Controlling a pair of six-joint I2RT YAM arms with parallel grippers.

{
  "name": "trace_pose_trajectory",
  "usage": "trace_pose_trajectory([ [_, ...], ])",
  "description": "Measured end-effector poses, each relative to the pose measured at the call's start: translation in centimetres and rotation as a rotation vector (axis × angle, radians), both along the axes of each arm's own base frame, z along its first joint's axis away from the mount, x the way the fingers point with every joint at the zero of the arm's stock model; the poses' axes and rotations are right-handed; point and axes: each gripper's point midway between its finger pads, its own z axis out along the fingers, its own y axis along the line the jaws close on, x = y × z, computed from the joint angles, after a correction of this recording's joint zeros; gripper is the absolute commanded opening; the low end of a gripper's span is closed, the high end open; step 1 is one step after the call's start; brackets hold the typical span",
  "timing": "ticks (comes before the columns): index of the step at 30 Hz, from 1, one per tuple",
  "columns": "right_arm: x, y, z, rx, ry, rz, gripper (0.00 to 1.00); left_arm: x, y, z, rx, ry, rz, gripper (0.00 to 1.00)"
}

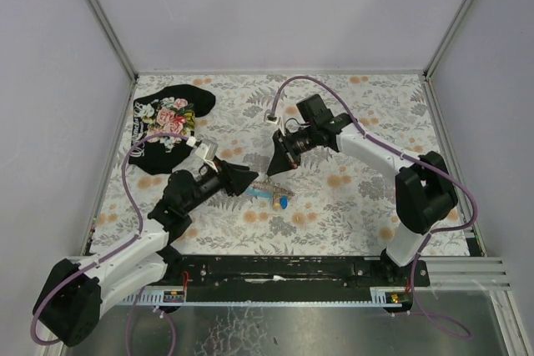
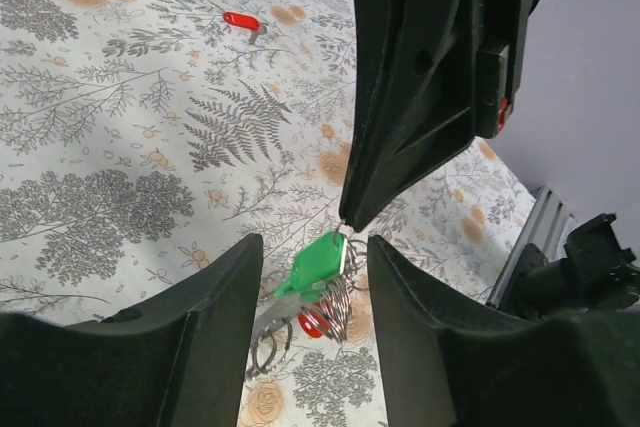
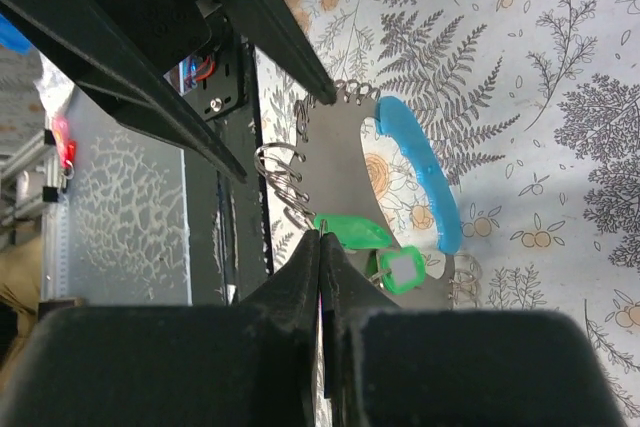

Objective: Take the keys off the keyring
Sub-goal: Pick up the key from the keyring.

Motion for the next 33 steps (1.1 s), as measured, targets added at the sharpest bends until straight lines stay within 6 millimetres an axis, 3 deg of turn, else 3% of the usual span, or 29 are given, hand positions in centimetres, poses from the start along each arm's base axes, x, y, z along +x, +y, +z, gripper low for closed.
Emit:
trace_pose_trajectory([
  [8, 1.2, -0.6, -0.2, 0.044, 0.088, -0.078, 0.00, -1.2, -0.5, 1.3, -0.149, 0.123, -0.015, 0.33],
  [17, 2.0, -0.5, 0.2, 0.097, 0.162, -0.133, 0.00, -3.2, -2.3, 2.6, -0.259, 0.172, -0.094, 0.32],
  [21, 2.2, -0.5, 0.2, 0.102, 0.179, -0.148, 0.00, -3.6, -3.2, 2.0, -0.256, 0.203, -0.109, 0.36],
  [25, 2.1, -0.4, 0.3, 0.110, 0.184, -0.146, 0.00, -2.7, -3.1, 1.2, -0.165, 0.191, -0.065, 0.43],
  [30, 2.1, -0.5, 0.3, 0.114, 0.180, -0.138, 0.00, -0.8, -2.2, 2.8, -0.027, 0.065, 0.008, 0.48],
  [33, 2.0, -0.5, 0.3, 0.115, 0.173, -0.132, 0.00, -0.3, -1.7, 2.7, 0.010, 0.022, 0.037, 0.52],
])
